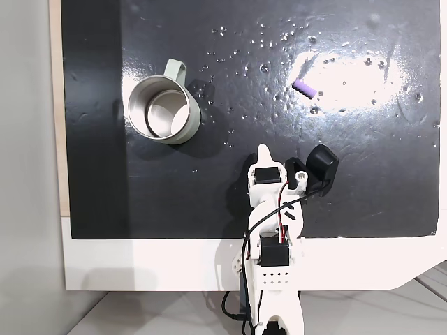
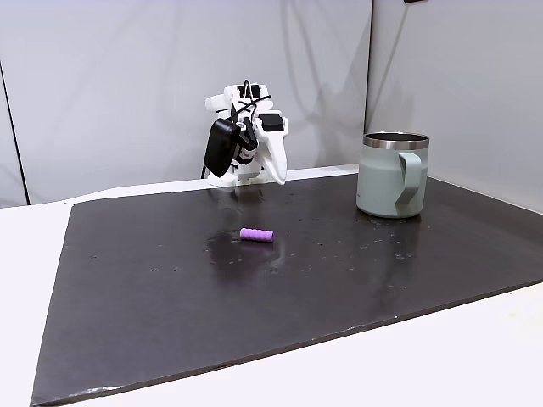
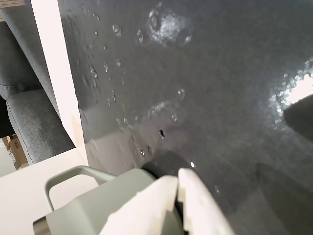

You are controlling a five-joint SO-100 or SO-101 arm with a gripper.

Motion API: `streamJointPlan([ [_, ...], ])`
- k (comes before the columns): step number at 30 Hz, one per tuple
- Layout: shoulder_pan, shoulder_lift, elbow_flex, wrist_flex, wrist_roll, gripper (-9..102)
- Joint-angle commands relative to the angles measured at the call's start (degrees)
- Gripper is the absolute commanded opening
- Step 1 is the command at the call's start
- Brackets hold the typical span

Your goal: Grasp a pengrip and put it in the cup.

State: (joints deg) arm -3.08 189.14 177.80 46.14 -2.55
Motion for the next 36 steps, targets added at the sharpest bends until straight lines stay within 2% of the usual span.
streamJointPlan([
  [1,-1.3,0.9,-0.2,-1.9,-0.8,0],
  [19,-1.6,0.9,-0.5,-1.8,-2.0,0],
  [25,1.4,0.7,-8.8,2.5,-6.7,0],
  [28,3.7,-8.3,-14.2,0.5,-8.3,0],
  [32,7.6,-28.8,-24.5,-6.0,-8.0,0],
  [36,10.7,-49.9,-38.1,-7.2,-7.2,0],
])
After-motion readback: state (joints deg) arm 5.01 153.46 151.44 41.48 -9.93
